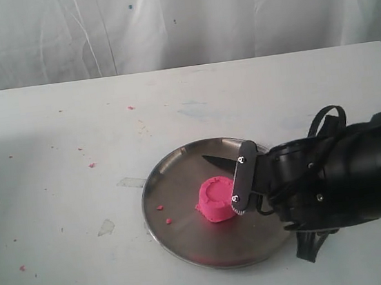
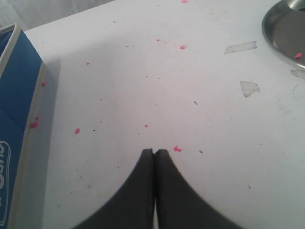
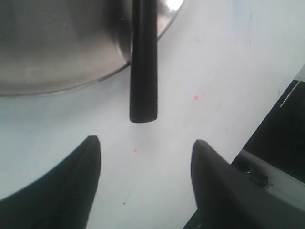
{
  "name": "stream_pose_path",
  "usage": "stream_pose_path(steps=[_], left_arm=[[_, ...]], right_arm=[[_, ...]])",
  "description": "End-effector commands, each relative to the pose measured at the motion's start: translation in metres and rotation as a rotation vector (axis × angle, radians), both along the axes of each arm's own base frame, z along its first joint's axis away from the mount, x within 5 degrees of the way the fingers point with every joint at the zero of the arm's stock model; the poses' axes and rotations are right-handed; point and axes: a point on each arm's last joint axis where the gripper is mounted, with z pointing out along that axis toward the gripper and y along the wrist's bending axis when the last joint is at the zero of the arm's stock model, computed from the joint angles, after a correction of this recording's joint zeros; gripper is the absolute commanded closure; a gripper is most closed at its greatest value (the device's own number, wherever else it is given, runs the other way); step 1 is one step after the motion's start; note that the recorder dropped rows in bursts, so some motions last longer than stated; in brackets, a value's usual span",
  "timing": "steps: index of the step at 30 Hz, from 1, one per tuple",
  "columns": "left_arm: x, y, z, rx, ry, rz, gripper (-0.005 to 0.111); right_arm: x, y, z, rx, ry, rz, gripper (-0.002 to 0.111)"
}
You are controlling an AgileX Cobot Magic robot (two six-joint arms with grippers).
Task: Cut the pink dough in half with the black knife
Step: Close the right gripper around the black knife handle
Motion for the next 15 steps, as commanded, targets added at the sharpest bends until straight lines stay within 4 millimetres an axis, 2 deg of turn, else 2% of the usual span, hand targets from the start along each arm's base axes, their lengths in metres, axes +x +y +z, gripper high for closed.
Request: stream_pose_path(steps=[1,15], left_arm=[[0.000,0.000,-0.001,-0.004,-0.002,0.002,0.107],[0.000,0.000,-0.001,-0.004,-0.002,0.002,0.107]], right_arm=[[-0.002,0.001,-0.017,-0.013,0.016,0.005,0.054],[0.012,0.003,-0.056,-0.133,-0.059,-0.019,0.055]])
